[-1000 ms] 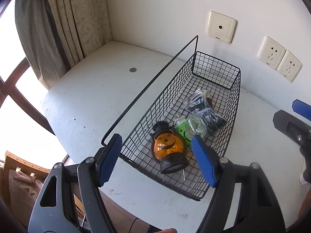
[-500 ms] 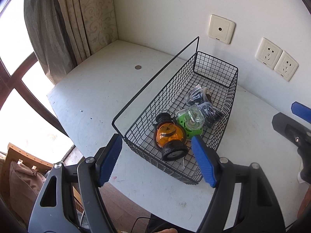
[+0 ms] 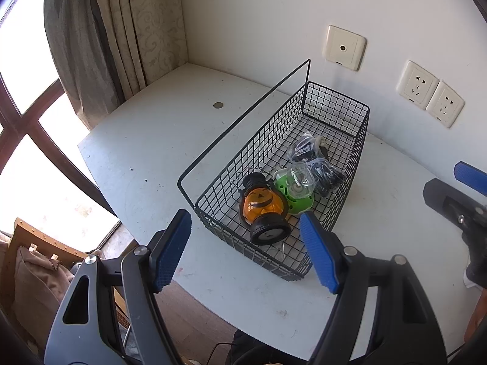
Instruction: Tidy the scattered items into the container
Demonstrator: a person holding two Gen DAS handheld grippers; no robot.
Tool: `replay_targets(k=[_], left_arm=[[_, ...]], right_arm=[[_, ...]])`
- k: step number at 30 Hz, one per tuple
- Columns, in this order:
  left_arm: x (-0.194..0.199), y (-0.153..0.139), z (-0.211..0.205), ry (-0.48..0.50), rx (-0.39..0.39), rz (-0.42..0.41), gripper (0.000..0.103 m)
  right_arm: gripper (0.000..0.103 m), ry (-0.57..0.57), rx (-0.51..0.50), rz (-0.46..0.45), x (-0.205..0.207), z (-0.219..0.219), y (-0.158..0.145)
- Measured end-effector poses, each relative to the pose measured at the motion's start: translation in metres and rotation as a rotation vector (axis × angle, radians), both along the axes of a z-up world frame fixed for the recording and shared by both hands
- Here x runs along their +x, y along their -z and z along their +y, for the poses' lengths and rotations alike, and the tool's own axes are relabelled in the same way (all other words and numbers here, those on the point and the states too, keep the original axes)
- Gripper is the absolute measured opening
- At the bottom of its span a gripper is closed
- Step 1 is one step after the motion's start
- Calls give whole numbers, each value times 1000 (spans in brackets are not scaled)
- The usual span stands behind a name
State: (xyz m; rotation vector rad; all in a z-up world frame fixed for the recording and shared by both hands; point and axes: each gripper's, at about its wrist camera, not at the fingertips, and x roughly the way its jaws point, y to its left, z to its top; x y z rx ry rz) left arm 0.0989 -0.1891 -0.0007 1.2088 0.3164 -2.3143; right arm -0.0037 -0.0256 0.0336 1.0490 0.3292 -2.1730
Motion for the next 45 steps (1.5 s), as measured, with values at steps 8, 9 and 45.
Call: replay_targets(k=[8,9,45], left_arm=[[-3,-2,3,6,-4,6,71],[-3,-3,3,6,-4,6,71],[0,-5,9,13,-17,19,71]], right_arm=[[80,2,2,0,0,1,0],[80,3,2,0,0,1,-1],[80,18,1,1,4,5,-3]])
